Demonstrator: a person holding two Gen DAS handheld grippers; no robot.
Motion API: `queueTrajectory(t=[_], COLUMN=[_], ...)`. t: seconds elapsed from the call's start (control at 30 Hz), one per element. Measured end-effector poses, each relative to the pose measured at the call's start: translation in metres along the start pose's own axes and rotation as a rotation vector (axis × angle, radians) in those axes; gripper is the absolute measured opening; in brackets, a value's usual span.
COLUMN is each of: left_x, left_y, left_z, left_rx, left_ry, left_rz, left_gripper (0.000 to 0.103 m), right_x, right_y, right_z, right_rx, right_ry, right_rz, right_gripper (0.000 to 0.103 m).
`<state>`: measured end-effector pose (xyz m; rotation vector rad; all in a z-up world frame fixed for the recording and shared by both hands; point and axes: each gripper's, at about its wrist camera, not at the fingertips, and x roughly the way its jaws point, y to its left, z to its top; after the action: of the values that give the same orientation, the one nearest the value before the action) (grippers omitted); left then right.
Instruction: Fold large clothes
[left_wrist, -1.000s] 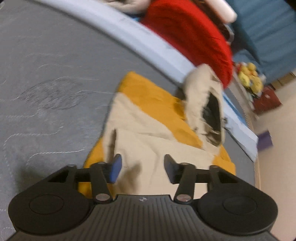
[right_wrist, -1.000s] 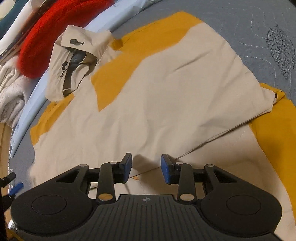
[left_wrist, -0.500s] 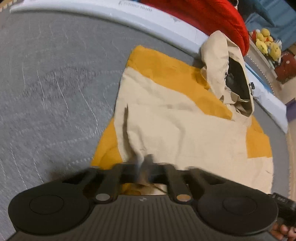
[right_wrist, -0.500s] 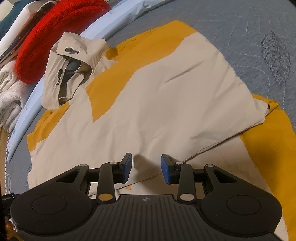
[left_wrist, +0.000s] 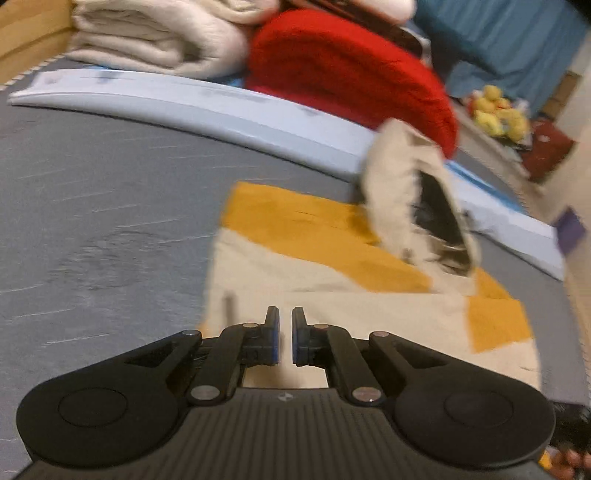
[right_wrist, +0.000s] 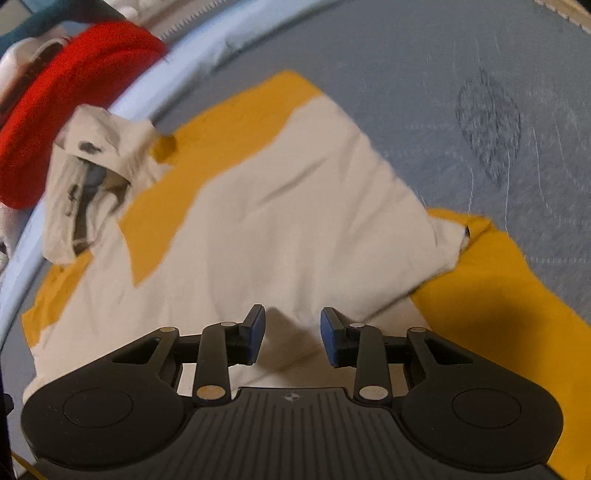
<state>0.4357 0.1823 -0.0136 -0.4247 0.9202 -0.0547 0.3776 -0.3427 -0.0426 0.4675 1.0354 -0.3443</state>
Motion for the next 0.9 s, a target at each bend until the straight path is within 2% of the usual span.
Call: queueTrajectory(t=[0.03, 0.1, 0.13, 0.17, 0.23, 0.27, 0.4, 0.5, 0.6, 0.73, 0.83, 0.9], left_x=[0.004, 0.015, 0.023, 0.032, 0.048, 0.052, 0.043, 0.036, 0.040, 0.061, 0.061, 0.053], left_y=[-0.004, -0.011, -0.012, -0.012, -0.007, -0.005, -0.023, -0.045, -0.056, -0.045, -0.044, -0.050], left_z=[-0.003, -0.010, -0.014, -0.019, -0.029, -0.032, -0.031, -0.029, -0.032, -0.041, -0.041, -0.038], left_rx=[0.015, 0.030, 0.032, 0.030, 0.013, 0.001, 0.027, 0.056, 0.055, 0.033, 0.028, 0.044], left_ry=[0.024, 0.082, 0.119, 0.161, 0.228, 0.235, 0.171, 0.122, 0.136, 0.207, 0.206, 0.177], left_rz=[-0.026, -0.039, -0.024, 0.007, 0.085, 0.099, 0.153, 0.118, 0.098, 0.129, 0.131, 0.128], left_gripper=[0.011, 0.021, 0.026, 0.035, 0.036, 0.035, 0.036, 0.036, 0.037, 0.038, 0.038, 0.039], right_x=[-0.002, -0.003, -0.001, 0.002, 0.010, 0.012, 0.001, -0.008, -0.003, 0.017, 0.012, 0.005], right_y=[0.002, 0.005, 0.005, 0.005, 0.001, -0.002, 0.002, 0.013, 0.016, 0.006, 0.013, 0.016], right_z=[0.000, 0.000, 0.000, 0.000, -0.001, -0.001, 0.002, 0.001, -0.001, -0.002, -0.001, 0.000], right_rx=[-0.009, -0.028, -0.035, -0.036, -0.022, -0.013, -0.038, -0.128, -0.163, -0.121, -0.143, -0.159], right_ry=[-0.012, -0.023, -0.021, -0.011, 0.028, 0.046, 0.012, -0.059, -0.056, 0.024, 0.007, -0.025], right_rz=[0.016, 0.048, 0.052, 0.046, 0.021, 0.008, 0.016, 0.027, 0.020, -0.015, -0.018, 0.005], right_gripper=[0.036, 0.036, 0.036, 0.036, 0.036, 0.036, 0.036, 0.037, 0.037, 0.037, 0.037, 0.037])
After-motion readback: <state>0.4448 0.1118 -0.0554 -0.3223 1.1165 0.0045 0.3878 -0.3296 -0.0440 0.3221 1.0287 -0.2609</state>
